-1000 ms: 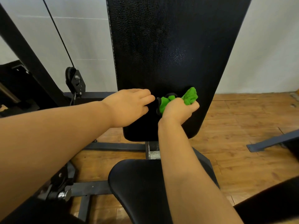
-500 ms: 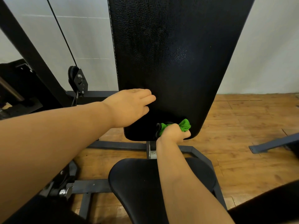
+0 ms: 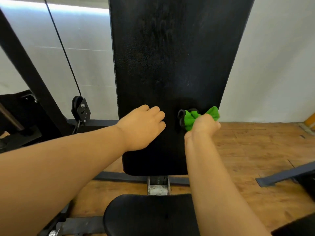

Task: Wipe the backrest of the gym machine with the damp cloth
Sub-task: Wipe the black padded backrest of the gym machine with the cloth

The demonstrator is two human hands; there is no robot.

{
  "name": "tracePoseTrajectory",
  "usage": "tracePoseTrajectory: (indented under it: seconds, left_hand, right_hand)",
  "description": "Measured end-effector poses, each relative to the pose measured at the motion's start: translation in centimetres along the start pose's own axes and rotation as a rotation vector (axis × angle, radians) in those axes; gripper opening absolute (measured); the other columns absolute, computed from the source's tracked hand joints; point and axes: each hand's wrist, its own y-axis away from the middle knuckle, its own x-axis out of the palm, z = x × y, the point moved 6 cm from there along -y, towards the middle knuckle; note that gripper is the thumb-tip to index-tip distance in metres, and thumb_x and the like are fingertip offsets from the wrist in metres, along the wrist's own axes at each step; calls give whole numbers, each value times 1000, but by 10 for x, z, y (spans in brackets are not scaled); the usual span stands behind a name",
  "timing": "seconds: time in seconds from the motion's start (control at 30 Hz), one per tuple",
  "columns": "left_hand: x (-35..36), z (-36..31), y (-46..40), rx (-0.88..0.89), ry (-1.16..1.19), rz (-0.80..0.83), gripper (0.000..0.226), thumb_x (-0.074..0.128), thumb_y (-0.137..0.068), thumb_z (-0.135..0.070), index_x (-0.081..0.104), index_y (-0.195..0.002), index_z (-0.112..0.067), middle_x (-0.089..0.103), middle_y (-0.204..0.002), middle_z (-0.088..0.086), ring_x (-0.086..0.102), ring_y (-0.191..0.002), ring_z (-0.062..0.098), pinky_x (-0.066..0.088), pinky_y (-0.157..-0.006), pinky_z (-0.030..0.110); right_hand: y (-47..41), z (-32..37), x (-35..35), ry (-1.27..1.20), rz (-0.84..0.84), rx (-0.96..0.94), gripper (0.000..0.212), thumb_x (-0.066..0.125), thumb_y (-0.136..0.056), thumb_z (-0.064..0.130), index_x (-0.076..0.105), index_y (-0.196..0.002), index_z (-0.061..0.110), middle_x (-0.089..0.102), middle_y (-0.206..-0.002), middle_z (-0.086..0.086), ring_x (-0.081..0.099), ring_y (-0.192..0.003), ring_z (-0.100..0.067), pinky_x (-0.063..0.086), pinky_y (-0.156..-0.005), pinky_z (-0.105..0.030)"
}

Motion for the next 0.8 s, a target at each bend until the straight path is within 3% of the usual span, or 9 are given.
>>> tracePoseTrajectory:
  seconds: [0.13,0.23,0.33,0.4,0.5,0.57,0.63,0.7,0.8]
  left_hand:
    - [-37,27,-6,-210,-62,-192,50,43,-93,-23,31,-140,-11,24,-147,15,24,-134,32,23,-112,43]
    - [-58,43,-4,-333,-143,-284,58,52,-86,-28,36,-139,-13,28,-148,19,27,-134,36,23,-111,47]
    - [-68,58,0,-442,-72,-281,62,51,-86,-28,30,-142,-14,19,-151,20,18,-137,38,17,-112,50]
    - [-69,64,4,-521,1,-258,63,44,-90,-27,18,-145,-15,4,-153,18,5,-140,38,8,-114,49]
    - [-72,69,13,-525,34,-244,62,43,-90,-26,16,-145,-16,0,-153,16,4,-139,38,4,-114,49]
    - [-76,76,17,-491,37,-226,64,44,-89,-25,16,-146,-15,0,-153,16,3,-139,38,3,-115,49]
    - [-86,84,19,-485,39,-240,63,46,-89,-23,18,-145,-14,2,-154,16,4,-139,37,3,-115,49]
    - [-98,89,21,-461,45,-292,62,54,-84,-23,32,-141,-12,16,-151,21,18,-137,40,14,-114,50]
    - [-123,99,25,-501,71,-425,54,74,-64,-24,63,-115,-11,54,-127,20,52,-115,39,43,-97,47]
  right_hand:
    - [8,10,3,87,-37,-69,32,35,-87,-2,44,-111,18,53,-98,-6,57,-75,-22,51,-62,-34]
    - [12,3,-9,85,-79,-73,41,37,-86,-4,46,-122,14,55,-102,-7,56,-74,-20,52,-67,-35]
    - [12,4,-13,35,-115,-14,45,37,-87,-5,44,-128,13,52,-92,-2,52,-66,-16,44,-53,-28]
    - [14,2,-16,46,-137,26,48,37,-87,-4,42,-131,15,51,-102,-6,54,-72,-20,45,-54,-31]
    - [20,6,-9,68,-152,21,49,38,-85,-4,44,-129,18,52,-116,-11,54,-64,-21,51,-43,-27]
    - [30,24,8,188,-120,-126,47,41,-85,-3,47,-126,18,50,-124,-13,57,-72,-26,55,-61,-34]
    - [54,47,40,385,-5,-342,41,45,-85,-2,49,-123,13,47,-123,-13,55,-90,-29,41,-76,-31]
    - [85,64,79,557,147,-569,35,49,-87,2,50,-120,13,44,-119,-7,51,-92,-22,34,-73,-28]
    - [123,70,112,852,325,-913,34,57,-87,10,49,-119,17,41,-117,-2,53,-93,-18,44,-72,-29]
